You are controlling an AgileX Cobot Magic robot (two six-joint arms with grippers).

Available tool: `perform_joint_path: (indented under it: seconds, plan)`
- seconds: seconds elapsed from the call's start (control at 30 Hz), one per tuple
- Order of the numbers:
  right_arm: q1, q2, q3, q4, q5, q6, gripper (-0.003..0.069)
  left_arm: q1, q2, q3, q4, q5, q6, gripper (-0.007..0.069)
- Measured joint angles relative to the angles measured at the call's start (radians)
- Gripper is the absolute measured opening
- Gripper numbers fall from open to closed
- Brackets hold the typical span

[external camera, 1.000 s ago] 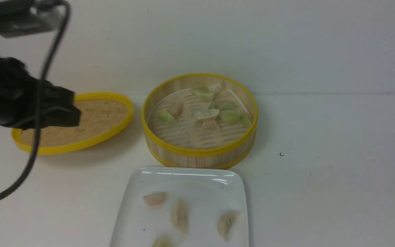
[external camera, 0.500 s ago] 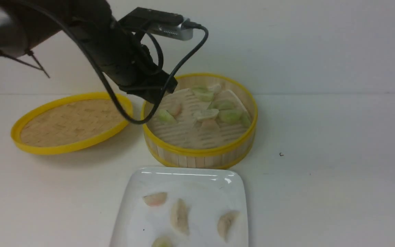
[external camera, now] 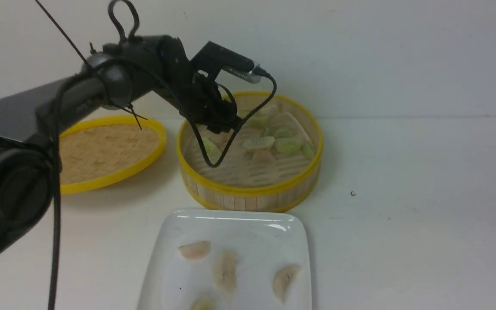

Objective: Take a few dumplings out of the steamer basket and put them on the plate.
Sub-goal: Use the left arm to grab a dumpling from the steamer

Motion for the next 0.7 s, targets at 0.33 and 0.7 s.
perform_joint_path:
  seconds: [0.33,0.7]
  plan:
    - [0.000,0.000,0.000,0.000,0.000,-0.001,-0.0010,0.000,0.068,-0.012,0.005,-0.054,0.001,0.0334]
    - [0.000,0.000,0.000,-0.003,0.010,-0.005,-0.0010,-0.003,-0.135,-0.061,0.007,0.224,-0.035,0.0155]
